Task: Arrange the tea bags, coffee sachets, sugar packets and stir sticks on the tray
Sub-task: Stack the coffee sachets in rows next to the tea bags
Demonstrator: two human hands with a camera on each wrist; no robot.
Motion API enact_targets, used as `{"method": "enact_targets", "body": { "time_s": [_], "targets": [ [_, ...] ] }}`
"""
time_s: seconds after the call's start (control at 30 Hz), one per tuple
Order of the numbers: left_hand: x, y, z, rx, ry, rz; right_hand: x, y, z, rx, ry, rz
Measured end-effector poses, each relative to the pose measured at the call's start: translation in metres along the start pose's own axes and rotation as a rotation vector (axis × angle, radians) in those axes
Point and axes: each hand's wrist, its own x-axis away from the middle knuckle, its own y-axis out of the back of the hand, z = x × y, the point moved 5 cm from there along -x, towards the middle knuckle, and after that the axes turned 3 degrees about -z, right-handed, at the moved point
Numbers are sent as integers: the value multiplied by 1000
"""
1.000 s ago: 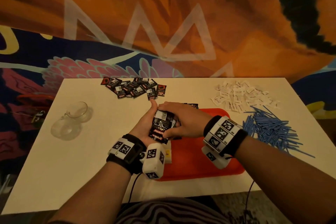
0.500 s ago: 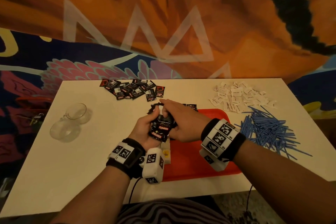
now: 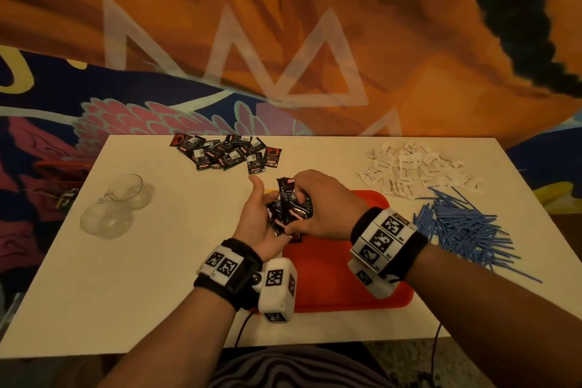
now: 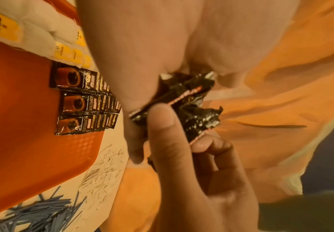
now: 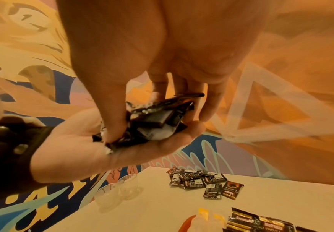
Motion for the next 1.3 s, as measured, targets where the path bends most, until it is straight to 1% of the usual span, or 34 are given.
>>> {"method": "enact_targets", "body": {
  "time_s": [0.07,0.13,0.2,0.27,0.43,0.5,0.7,0.9,1.03,1.1,1.2,1.23,1.3],
  "targets": [
    [-3,0,2,57,-22,-52,1,1,-4,-42,-20,-21],
    [-2,-4,4,70,-32,-92,2,-2,-3,-82,-33,18],
    [-4,-6,6,56,-21,-105,3,-6,0,-88,-36,72],
    [-4,-9,6,60,-14,-89,2,-7,1,-93,-50,84],
    [-4,-13,8,29,23,-14,-4,-7,-10,-74,-38,48],
    [-4,-14,8,16,33,-11,-4,-9,-15,-110,-37,46],
    [-5,-18,7,81,43,31,-6,-7,-24,-201,-57,89],
    [-11,-21,5,135,58,73,-9,-4,-30,-255,-69,62],
    [-16,-22,2,117,37,94,-15,1,-30,-291,-29,69],
    [-18,-24,0,115,18,115,-17,3,-31,-305,-18,30],
    [-19,-27,-4,80,13,132,-20,7,-35,-301,-28,-79],
    [-21,-28,-5,61,18,132,-21,8,-37,-313,-37,-95],
    [-23,-28,-5,21,20,125,-23,8,-39,-354,-39,-72]
  ]
}}
